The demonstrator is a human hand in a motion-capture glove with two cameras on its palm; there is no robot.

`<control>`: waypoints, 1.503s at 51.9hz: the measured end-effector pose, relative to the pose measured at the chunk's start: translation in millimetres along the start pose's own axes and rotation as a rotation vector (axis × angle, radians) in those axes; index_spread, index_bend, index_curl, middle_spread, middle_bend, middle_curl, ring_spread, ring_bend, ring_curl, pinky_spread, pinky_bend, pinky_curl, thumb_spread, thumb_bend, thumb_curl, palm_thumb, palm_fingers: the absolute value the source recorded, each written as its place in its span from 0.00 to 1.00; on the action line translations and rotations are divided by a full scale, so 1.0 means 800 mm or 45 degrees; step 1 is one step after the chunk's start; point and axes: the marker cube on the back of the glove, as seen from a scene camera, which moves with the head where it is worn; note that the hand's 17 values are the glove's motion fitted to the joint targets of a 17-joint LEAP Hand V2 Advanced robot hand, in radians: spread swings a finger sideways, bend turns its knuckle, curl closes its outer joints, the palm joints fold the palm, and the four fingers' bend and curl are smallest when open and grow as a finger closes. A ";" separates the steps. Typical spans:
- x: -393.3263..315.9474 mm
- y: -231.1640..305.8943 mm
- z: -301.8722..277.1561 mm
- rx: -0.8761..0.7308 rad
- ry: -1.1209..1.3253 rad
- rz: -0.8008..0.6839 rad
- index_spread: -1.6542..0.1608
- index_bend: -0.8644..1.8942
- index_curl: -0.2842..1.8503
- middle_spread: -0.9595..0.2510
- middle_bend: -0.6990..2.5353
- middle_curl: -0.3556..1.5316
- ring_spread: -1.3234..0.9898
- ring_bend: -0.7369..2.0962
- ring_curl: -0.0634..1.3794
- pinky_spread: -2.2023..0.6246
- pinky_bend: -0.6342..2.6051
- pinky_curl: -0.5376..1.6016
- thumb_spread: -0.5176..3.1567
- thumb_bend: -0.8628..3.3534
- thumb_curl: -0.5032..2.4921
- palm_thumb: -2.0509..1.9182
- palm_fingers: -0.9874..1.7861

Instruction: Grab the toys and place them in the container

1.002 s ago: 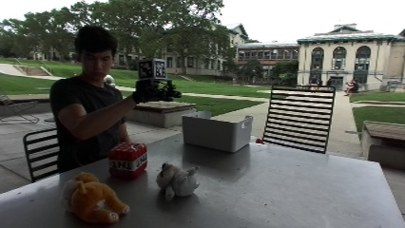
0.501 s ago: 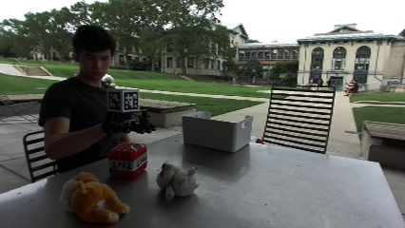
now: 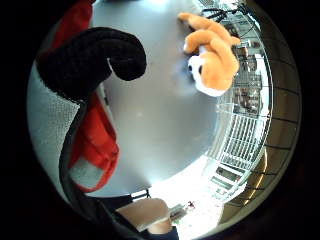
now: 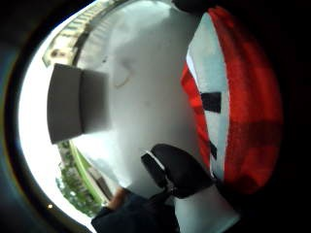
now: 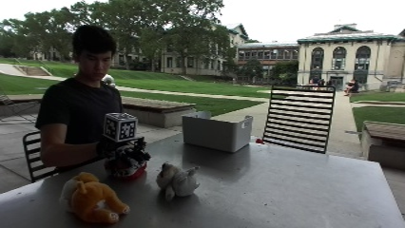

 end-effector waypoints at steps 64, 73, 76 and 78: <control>-0.145 -0.048 -0.343 0.508 -0.090 -0.118 0.76 0.43 0.43 0.48 0.44 0.46 0.38 0.63 0.38 0.62 0.50 0.47 0.33 0.26 0.42 0.69 0.72; -0.261 -0.040 -0.413 0.522 -0.124 -0.254 0.74 0.40 0.44 0.45 0.42 0.47 0.38 0.63 0.38 0.62 0.50 0.46 0.32 0.25 0.44 0.69 0.72; -0.296 -0.033 -0.421 0.502 -0.155 -0.311 0.73 0.39 0.45 0.45 0.42 0.47 0.37 0.63 0.38 0.62 0.50 0.46 0.32 0.25 0.44 0.68 0.73; -0.313 -0.030 -0.424 0.507 -0.160 -0.340 0.73 0.38 0.45 0.44 0.42 0.47 0.38 0.62 0.38 0.62 0.50 0.46 0.32 0.25 0.44 0.69 0.73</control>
